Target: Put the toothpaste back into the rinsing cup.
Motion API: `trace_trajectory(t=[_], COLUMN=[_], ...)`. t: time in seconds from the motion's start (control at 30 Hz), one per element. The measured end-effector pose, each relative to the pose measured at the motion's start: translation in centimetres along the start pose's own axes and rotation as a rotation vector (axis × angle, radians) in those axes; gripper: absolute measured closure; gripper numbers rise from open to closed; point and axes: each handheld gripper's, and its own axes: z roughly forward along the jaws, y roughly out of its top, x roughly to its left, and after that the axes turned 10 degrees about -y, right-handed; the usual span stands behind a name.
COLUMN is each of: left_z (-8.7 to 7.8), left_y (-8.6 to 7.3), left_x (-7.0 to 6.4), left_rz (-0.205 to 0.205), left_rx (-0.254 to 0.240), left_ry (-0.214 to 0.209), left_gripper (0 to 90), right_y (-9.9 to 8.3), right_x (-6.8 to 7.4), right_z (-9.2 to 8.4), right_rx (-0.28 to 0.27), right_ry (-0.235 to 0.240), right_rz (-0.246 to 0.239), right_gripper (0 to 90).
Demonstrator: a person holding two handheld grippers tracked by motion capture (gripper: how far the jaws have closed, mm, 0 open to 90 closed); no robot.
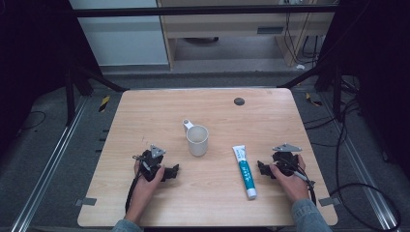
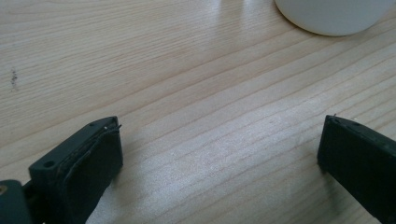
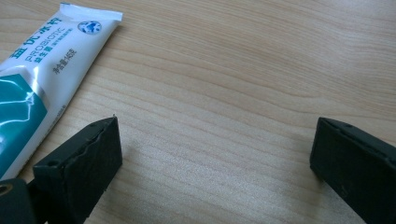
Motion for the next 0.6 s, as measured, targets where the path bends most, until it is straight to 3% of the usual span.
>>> trace_trajectory(t=[0.1,0.17,0.23,0.33,0.43,0.6], left_z=[-0.1,0.0,0.0,-0.1,0.0,0.5], left_y=[0.0,-0.1,-0.1,-0.1,0.0,0.4], left_x=[-0.2,-0.2,-0.2,-0.3,-0.3,-0.1], left_rz=[-0.001,-0.005,-0.003,-0.002,-0.006,-0.008], left_rx=[0.003,-0.002,-0.002,-0.002,-0.001,-0.001], left_ry=[0.001,0.003,0.0,0.0,0.004,0.004], left_gripper=[0.0,0.0,0.0,0.0,0.0,0.0], right_y=[0.6,1.2,1.9,2.6,3.7,4.0], right_x=[0.0,-0.1,-0.1,0.2,1.2,2.8], right_z=[-0.3,-1.0,-2.0,-3.1,-5.3,-6.8], right_rx=[0.027,0.009,-0.016,-0.013,-0.025,0.012], right_ry=[-0.001,-0.023,-0.016,-0.034,-0.029,-0.017], right_rz=[-0.023,-0.046,-0.053,-0.071,-0.086,-0.117], right_gripper=[12.9,14.5,14.7,15.0,16.5,21.4])
